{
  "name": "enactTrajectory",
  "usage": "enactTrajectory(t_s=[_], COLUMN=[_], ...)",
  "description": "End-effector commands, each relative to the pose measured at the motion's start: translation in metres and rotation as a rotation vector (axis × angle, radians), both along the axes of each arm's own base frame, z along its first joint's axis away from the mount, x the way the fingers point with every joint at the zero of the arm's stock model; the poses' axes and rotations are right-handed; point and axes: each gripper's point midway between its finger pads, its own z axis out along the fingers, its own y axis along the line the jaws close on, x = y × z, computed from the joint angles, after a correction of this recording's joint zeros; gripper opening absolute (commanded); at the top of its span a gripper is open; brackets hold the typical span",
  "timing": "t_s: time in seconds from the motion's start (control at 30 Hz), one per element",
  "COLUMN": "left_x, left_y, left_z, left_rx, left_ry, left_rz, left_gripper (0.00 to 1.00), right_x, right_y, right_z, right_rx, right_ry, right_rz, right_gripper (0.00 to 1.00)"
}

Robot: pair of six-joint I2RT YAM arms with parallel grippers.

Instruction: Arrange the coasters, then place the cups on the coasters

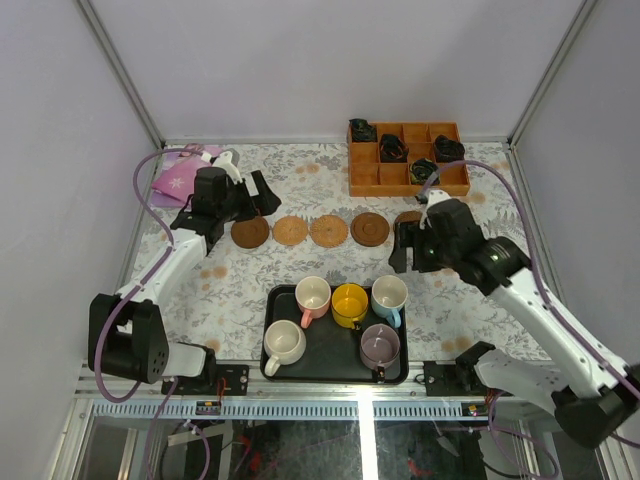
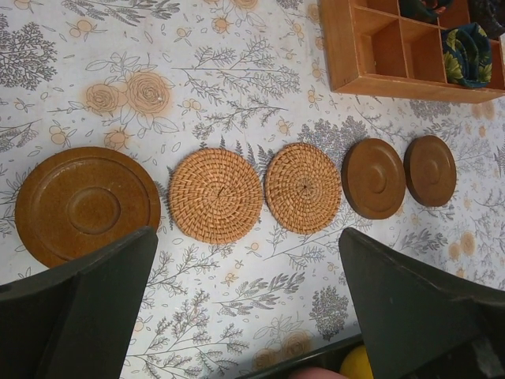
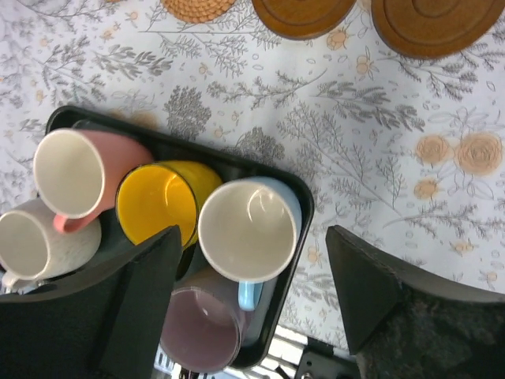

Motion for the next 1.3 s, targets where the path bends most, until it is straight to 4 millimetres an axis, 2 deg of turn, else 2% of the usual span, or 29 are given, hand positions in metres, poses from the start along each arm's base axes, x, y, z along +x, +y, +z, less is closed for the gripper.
enactTrajectory(t_s=[0.0, 0.13, 0.23, 0.57, 0.73, 0.83, 1.0, 1.27], left_x=[0.001, 0.002, 0.000, -0.005, -0.005, -0.005, -0.006, -0.005], left_y=[-0.007, -0.008, -0.007, -0.004, -0.004, -0.004, -0.003, -0.003], left_z=[0.011, 0.009, 0.008, -0.002, -0.009, -0.011, -0.011, -0.013], left_rx=[-0.018, -0.019, -0.014, -0.005, -0.006, -0.006, -0.003, 0.002], left_ry=[-0.038, -0.032, -0.031, -0.009, 0.008, 0.013, 0.012, 0.017], left_rz=[-0.036, -0.041, -0.036, -0.022, -0.020, -0.020, -0.017, -0.018], left_gripper=[1.00, 1.00, 1.00, 1.00, 1.00, 1.00, 1.00, 1.00], right_x=[-0.040, -0.061, -0.071, -0.088, -0.092, -0.089, -0.088, -0.090], right_y=[-0.015, -0.012, -0.009, -0.004, 0.002, 0.003, 0.008, 0.007], right_z=[0.002, -0.004, -0.012, -0.027, -0.045, -0.054, -0.066, -0.081], right_rx=[0.034, 0.070, 0.071, 0.041, -0.009, -0.038, -0.041, -0.082], right_ry=[0.070, 0.109, 0.135, 0.197, 0.249, 0.260, 0.287, 0.320], right_rz=[-0.052, -0.039, -0.032, 0.004, 0.032, 0.010, 0.005, 0.011], right_gripper=[0.84, 0.96, 1.00, 0.99, 1.00, 0.95, 0.79, 0.72])
